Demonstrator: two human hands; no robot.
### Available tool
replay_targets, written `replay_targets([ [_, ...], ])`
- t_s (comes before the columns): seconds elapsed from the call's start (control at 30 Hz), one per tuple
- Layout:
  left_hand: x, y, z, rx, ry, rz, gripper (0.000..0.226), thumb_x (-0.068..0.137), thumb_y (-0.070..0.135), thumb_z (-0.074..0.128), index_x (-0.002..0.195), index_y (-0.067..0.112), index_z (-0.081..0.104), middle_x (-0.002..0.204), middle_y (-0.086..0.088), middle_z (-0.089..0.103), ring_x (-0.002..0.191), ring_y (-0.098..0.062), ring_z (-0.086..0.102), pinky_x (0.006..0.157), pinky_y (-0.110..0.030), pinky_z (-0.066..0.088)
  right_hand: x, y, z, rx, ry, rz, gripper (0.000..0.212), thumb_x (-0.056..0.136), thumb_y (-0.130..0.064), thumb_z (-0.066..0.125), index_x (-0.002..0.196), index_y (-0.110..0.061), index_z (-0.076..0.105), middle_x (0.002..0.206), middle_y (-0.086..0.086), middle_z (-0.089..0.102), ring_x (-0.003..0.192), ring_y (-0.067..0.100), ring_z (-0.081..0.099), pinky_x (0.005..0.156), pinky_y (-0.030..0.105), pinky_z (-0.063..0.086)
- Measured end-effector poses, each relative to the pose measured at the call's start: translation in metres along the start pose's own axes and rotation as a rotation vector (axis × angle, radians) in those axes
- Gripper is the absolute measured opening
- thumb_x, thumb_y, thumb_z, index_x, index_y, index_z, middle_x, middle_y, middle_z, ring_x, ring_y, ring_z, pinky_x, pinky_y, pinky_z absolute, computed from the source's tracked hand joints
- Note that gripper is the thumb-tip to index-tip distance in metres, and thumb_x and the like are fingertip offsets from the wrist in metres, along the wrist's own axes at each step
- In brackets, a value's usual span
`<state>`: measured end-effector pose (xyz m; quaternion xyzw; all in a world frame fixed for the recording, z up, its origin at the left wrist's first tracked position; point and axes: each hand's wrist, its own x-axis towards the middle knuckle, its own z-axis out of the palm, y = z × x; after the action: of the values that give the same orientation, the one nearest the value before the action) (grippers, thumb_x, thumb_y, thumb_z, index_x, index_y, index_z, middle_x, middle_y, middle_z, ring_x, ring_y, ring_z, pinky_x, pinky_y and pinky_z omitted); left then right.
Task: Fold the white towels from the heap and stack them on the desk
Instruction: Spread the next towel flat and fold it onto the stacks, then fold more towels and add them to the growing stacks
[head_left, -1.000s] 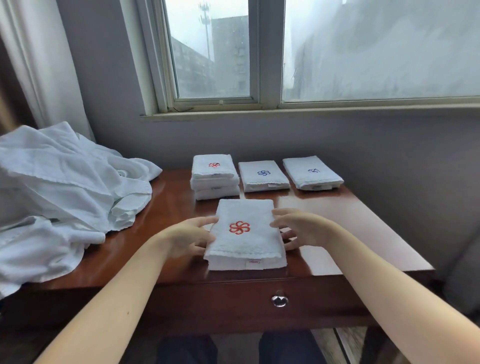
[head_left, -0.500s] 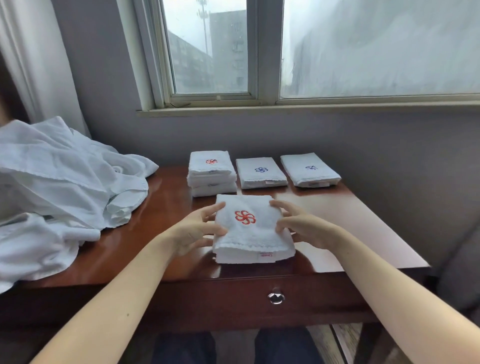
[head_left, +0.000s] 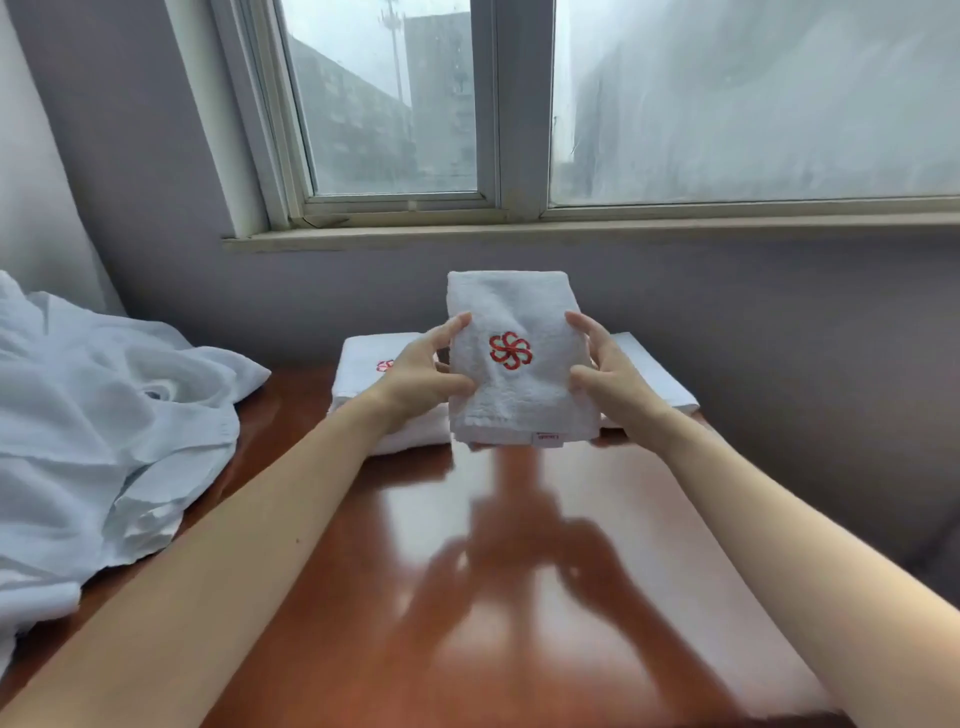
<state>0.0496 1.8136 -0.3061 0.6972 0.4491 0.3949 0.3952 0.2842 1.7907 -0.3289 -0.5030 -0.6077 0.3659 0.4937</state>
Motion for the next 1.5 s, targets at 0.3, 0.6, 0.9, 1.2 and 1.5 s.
replay_targets([
  [0.3, 0.098, -0.021, -0.003, 0.039, 0.004, -0.084, 0.087, 0.079, -0.013, 0.060, 0.153, 0.024, 0.032, 0.109, 0.009, 0.061, 0.082, -0.018, 0.063, 0.086, -0.044, 0.056, 0.109, 0.031, -0.006, -0.065, -0.014, 0.020, 0.074, 0.082, 0.002, 0.043, 0.149, -0.028, 0.033, 0.140, -0.007, 0.046, 0.108, 0.005, 0.057, 0.080, 0.018, 0.048],
  [0.6, 0.133, -0.053, 0.005, 0.117, -0.013, -0.204, 0.087, 0.079, -0.014, 0.058, 0.155, 0.018, 0.027, 0.126, -0.002, 0.051, 0.088, -0.013, 0.063, 0.064, -0.020, 0.053, 0.140, 0.069, 0.007, -0.075, -0.027, 0.100, 0.073, 0.085, 0.005, 0.039, 0.152, -0.022, 0.031, 0.139, -0.008, 0.044, 0.087, -0.011, 0.059, 0.065, 0.005, 0.046],
  [0.9, 0.126, -0.066, 0.038, 0.970, -0.021, -0.160, 0.046, 0.090, 0.001, 0.045, 0.122, 0.028, 0.064, 0.136, -0.003, 0.055, 0.120, -0.028, 0.056, 0.093, -0.036, 0.050, 0.150, 0.088, 0.024, -0.344, -0.051, 0.223, 0.054, 0.097, -0.002, 0.033, 0.151, -0.007, 0.033, 0.157, 0.005, 0.033, 0.143, 0.019, 0.031, 0.114, 0.026, 0.021],
  [1.2, 0.072, -0.049, 0.024, 0.768, -0.013, -0.090, 0.041, 0.096, 0.027, 0.048, 0.136, 0.024, 0.056, 0.142, 0.005, 0.053, 0.131, -0.016, 0.049, 0.107, -0.034, 0.041, 0.107, 0.046, 0.030, -0.667, -0.074, -0.015, 0.046, 0.096, -0.020, 0.050, 0.142, -0.017, 0.049, 0.151, 0.000, 0.043, 0.139, 0.017, 0.038, 0.113, 0.034, 0.032],
  [1.5, -0.038, -0.031, -0.072, 0.713, 0.198, -0.174, 0.044, 0.087, 0.031, 0.057, 0.131, 0.031, 0.059, 0.114, 0.015, 0.064, 0.107, -0.009, 0.060, 0.097, -0.035, 0.049, 0.047, -0.051, 0.115, -0.884, -0.357, -0.300, 0.050, 0.093, -0.035, 0.056, 0.142, -0.032, 0.046, 0.145, -0.009, 0.049, 0.132, 0.013, 0.046, 0.103, 0.032, 0.040],
])
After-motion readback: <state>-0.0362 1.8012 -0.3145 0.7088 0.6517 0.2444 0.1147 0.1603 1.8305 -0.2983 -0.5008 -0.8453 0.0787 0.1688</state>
